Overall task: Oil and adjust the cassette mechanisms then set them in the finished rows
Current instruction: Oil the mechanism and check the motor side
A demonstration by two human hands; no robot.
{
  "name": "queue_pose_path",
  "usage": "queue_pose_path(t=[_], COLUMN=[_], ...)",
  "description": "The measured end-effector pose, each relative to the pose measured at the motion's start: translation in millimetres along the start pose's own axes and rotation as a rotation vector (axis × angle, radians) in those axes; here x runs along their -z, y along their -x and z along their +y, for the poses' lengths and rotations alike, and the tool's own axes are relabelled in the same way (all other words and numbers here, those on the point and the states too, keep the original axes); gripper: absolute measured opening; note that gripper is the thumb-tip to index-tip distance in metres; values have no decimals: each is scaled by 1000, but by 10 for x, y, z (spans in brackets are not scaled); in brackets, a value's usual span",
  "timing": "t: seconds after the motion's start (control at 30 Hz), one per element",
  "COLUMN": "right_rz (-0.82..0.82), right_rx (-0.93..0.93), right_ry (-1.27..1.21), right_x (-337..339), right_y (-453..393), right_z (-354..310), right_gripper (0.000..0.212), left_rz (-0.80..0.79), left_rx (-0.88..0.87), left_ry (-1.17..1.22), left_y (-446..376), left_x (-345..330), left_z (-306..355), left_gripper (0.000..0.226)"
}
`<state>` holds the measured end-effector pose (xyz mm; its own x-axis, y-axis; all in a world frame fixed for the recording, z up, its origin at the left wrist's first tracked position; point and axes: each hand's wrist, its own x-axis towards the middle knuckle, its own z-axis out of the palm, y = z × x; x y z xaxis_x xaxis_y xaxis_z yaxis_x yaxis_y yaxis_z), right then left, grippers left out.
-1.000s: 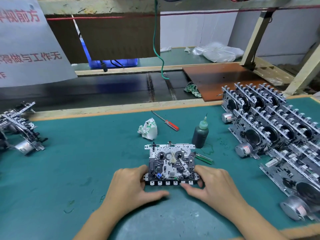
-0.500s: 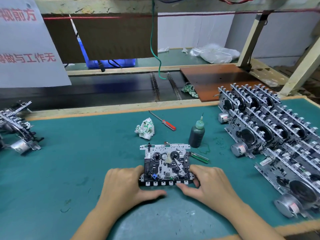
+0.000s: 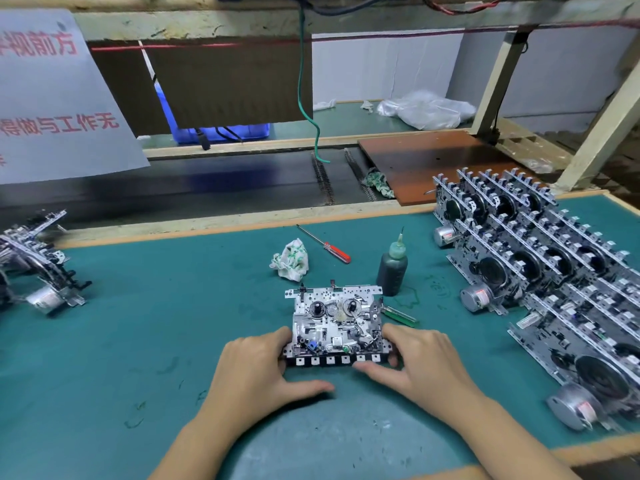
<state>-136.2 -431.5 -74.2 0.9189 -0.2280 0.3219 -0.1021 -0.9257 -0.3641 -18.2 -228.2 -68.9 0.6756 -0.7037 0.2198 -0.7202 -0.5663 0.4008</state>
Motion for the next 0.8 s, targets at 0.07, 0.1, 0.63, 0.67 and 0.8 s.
queue_pose_path(t=[0.07, 0.1, 0.63, 0.67, 0.8], right_rz=[27, 40, 16, 46, 8], right_rx=[-15, -39, -157, -198, -386], right_ry=[13, 14, -575, -668, -791], right_x=[-4, -2, 133, 149, 226], right_y=[10, 16, 3, -18, -163], right_z=[-21, -42, -55, -88, -207], right_gripper=[52, 52, 51, 49, 66], left_rz=[34, 59, 164, 189, 286], left_rx=[-112, -150, -49, -69, -16], left_ry=[-4, -11, 383, 469, 763], left_y=[21, 30, 72, 85, 89], left_x=[3, 8, -59, -54, -70], left_z=[-8, -5, -13, 4, 78], left_gripper=[63, 62, 60, 60, 58])
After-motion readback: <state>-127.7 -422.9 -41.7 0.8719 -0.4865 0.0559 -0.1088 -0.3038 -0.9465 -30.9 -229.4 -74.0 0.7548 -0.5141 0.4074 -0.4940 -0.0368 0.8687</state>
